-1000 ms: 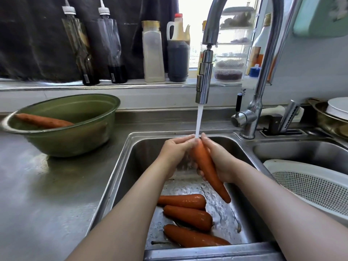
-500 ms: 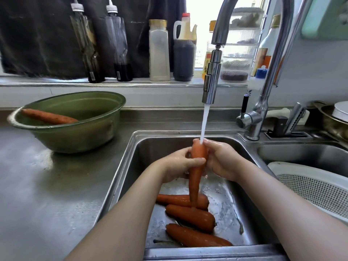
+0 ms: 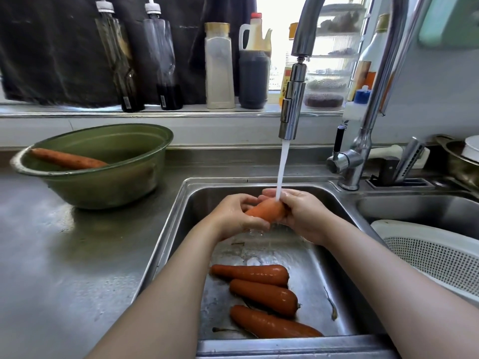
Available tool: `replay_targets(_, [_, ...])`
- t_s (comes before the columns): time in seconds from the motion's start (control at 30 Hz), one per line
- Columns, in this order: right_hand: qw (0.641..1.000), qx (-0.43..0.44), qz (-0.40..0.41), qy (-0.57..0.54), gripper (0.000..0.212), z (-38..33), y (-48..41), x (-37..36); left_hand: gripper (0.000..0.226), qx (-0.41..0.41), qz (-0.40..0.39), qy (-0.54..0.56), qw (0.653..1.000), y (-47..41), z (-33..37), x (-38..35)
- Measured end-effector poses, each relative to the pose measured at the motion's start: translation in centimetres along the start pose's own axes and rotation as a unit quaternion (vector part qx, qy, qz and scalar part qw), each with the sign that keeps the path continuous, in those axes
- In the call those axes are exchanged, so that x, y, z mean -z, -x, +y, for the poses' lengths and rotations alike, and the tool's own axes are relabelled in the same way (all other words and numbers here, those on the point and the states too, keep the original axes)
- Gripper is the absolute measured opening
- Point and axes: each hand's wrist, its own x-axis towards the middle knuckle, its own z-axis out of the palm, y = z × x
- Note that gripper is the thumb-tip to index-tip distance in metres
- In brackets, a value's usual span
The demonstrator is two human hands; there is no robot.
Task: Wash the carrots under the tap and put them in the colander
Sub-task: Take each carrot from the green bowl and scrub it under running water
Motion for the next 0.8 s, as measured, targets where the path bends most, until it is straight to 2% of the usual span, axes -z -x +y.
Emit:
replay_targets(0.07, [0.996, -0.014, -0.050, -0.077, 0.025, -0.1, 0.2, 0.2, 0.073, -0.005, 0.011, 0.003, 1.000, -0.1, -0.3, 0.4])
replay_targets(0.13, [0.995, -0.006, -0.070, -0.069, 0.023, 0.0, 0.2, 0.2, 0.073, -0.008, 0.015, -0.014, 1.000, -0.1, -0.5, 0.6])
replay_targets(0.23, [1.000, 0.010, -0.012, 0.024, 0.018, 0.4, -0.2, -0.6, 0.064, -0.014, 0.027, -0.053, 0.998, -0.1, -0.5, 0.5])
replay_targets(0.3, [0.996, 0.008, 0.053, 0.068, 0.026, 0.7, -0.8, -1.0, 0.056, -0.017, 0.028, -0.056, 0.998, -0.1, -0.5, 0.3])
replay_targets(0.37, [0.992, 0.002, 0.081, 0.097, 0.032, 0.8, -1.0, -1.1, 0.052, -0.016, 0.024, -0.058, 0.998, -0.1, -0.4, 0.3])
replay_targets(0.53, [0.998, 0.014, -0.052, 0.017, 0.024, 0.3, -0.1, 0.2, 0.042, -0.014, 0.011, -0.021, 1.000, 0.0, -0.6, 1.0])
replay_targets(0.63, [0.998, 0.028, -0.024, 0.052, 0.019, 0.3, 0.1, 0.0, 0.035, -0.008, -0.010, 0.004, 1.000, -0.1, -0.9, 1.2])
replay_targets(0.7, [0.998, 0.028, 0.008, 0.057, 0.017, 0.2, 0.0, -0.3, 0.040, 0.000, -0.021, 0.022, 1.000, -0.2, -1.2, 1.3])
replay_targets(0.8, [0.998, 0.010, 0.029, 0.045, 0.025, 0.3, -0.3, 0.0, 0.059, 0.022, -0.034, 0.057, 0.998, -0.3, -1.8, 1.6])
